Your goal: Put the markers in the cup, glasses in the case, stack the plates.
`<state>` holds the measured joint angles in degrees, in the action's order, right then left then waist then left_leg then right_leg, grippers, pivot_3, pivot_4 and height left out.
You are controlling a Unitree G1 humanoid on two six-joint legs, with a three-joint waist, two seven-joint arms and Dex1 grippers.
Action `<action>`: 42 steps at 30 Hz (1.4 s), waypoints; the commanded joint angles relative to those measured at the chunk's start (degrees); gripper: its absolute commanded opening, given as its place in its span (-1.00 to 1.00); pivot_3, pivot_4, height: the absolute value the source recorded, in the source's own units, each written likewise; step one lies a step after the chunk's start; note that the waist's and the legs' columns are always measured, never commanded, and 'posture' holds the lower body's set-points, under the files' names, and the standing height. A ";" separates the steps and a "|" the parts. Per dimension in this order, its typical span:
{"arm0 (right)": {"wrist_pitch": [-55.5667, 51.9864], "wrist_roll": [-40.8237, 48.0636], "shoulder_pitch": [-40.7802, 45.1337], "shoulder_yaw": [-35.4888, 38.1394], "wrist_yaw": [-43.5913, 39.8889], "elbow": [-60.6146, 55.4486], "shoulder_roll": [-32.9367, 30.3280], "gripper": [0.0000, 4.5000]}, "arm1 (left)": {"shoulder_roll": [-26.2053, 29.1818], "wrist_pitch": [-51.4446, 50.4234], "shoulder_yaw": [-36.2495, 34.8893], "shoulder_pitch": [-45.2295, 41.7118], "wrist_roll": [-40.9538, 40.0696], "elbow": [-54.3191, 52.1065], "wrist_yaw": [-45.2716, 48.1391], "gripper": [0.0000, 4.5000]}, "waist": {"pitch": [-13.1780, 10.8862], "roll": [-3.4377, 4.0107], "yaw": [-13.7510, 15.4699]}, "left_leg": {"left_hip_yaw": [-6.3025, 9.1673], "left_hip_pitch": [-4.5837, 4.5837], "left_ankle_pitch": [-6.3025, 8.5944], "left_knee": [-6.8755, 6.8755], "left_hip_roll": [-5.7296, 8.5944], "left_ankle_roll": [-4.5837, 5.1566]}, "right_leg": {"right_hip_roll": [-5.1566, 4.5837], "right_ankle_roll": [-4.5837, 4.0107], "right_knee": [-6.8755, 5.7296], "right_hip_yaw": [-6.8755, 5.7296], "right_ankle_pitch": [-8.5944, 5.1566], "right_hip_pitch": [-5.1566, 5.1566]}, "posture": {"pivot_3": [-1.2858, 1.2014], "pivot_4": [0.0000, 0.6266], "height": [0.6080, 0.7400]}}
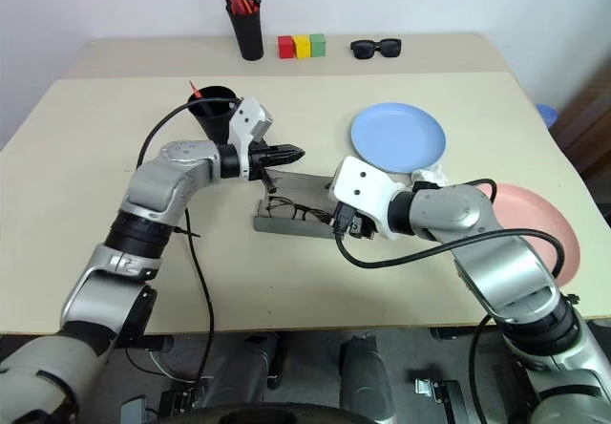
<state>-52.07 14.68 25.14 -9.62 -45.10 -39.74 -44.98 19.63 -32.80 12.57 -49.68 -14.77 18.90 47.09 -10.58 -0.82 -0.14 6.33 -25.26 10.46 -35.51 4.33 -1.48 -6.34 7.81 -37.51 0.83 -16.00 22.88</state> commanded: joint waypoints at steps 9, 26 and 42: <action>-2.38 1.08 -12.01 11.80 4.37 -7.33 -3.36 0.08 | 1.54 5.94 7.09 -5.70 7.63 11.36 14.78 -0.99 | -0.01 -0.01 -0.72 | 0.00 -0.01 0.00 0.03 -0.11 0.00 | -0.04 0.01 0.01 0.02 -0.01 0.02 | 0.03 -0.52 1.00; 7.09 -11.22 -0.81 2.77 15.85 19.75 0.37 0.08 | 13.09 9.17 1.38 14.25 4.62 -17.90 19.12 -0.99 | 0.01 0.03 -0.63 | 0.02 0.00 0.00 0.07 -0.14 0.00 | -0.09 -0.03 0.04 0.06 -0.01 0.05 | 0.03 -0.52 1.00; 36.91 -29.19 9.87 -7.83 22.01 53.21 9.45 -0.77 | 12.84 2.02 -13.35 29.75 -11.49 -36.10 10.73 -1.00 | -0.01 0.05 -0.58 | -0.07 0.08 -0.07 0.22 -0.14 -0.09 | -0.03 -0.04 -0.01 0.17 0.00 0.09 | 0.03 -0.52 1.00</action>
<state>-17.25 -13.35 33.71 -18.23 -23.55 14.18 -35.55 32.28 -30.43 0.68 -20.04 -24.52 -14.63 58.70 -10.59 -0.76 -0.72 6.27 -25.18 10.37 -35.29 4.20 -1.57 -6.37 7.77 -37.52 0.99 -16.00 22.97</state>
